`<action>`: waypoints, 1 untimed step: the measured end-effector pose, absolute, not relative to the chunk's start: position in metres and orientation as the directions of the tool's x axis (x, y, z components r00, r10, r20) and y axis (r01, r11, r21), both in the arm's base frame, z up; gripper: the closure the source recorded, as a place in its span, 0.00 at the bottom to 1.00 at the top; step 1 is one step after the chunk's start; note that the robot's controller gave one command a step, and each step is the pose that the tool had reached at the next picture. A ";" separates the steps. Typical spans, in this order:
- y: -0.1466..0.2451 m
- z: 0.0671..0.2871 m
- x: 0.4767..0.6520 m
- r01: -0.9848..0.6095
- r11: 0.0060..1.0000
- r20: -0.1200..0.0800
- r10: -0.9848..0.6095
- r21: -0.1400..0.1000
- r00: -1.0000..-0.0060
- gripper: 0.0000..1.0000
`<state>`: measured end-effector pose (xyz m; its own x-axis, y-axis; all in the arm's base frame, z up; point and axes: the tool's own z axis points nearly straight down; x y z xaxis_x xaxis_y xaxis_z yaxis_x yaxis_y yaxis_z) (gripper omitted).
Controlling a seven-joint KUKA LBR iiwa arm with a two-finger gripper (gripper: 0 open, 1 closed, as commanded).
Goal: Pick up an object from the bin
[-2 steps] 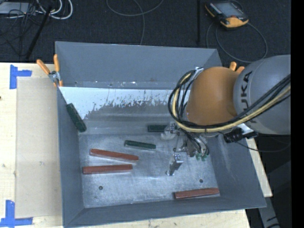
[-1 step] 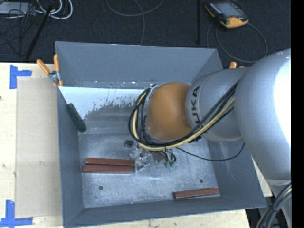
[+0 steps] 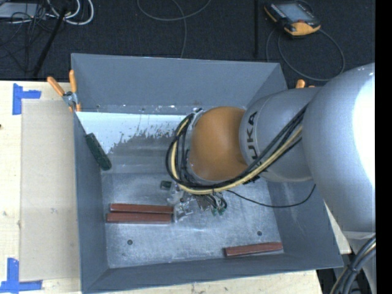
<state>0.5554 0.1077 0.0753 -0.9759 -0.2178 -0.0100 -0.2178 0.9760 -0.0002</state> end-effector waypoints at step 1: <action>0.108 0.205 0.551 -0.295 0.956 -0.001 -0.295 0.000 -0.956 1.00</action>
Offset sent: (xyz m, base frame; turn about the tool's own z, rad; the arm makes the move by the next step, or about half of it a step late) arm 0.0000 0.0000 0.0000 0.0000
